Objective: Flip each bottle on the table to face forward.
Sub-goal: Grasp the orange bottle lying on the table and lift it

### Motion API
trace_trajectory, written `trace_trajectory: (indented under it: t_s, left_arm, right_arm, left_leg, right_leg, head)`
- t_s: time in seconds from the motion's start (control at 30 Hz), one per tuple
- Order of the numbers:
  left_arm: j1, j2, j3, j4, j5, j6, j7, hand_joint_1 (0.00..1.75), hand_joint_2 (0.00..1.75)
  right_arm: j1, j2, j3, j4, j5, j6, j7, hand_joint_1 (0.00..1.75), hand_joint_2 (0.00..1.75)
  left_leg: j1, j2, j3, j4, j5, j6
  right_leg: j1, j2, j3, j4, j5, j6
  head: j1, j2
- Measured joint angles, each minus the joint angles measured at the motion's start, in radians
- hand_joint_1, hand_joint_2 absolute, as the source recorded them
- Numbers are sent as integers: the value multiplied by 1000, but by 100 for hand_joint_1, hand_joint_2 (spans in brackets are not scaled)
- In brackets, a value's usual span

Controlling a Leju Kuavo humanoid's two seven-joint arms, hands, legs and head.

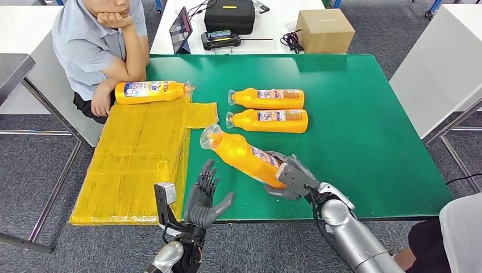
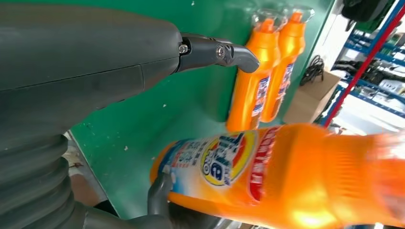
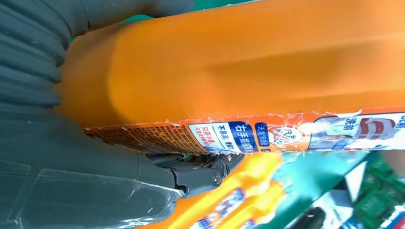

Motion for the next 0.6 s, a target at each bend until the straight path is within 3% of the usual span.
trace_trajectory:
  t_s: [0.17, 0.4, 0.6]
  left_arm:
    - [-27, -4, -12, 39, -23, -6, -9, 0, 175]
    - [-96, -22, -32, 102, -159, 94, -89, 0, 175]
    - [-132, -42, -16, 138, -143, 33, -96, 0, 175]
  right_arm:
    - [-12, 25, 27, -4, 7, -3, -5, 175, 175]
    - [-25, 56, 74, -6, 19, -30, -5, 175, 175]
    - [-47, 74, 115, 0, 16, -20, -8, 175, 175]
  left_leg:
    - [0, 0, -1, 0, 0, 0]
    - [0, 0, -1, 0, 0, 0]
    - [0, 0, -2, 0, 0, 0]
  right_leg:
    - [0, 0, -1, 0, 0, 0]
    - [0, 0, -1, 0, 0, 0]
    - [0, 0, -2, 0, 0, 0]
  head:
    - [0, 0]
    - [0, 0]
    - [0, 0]
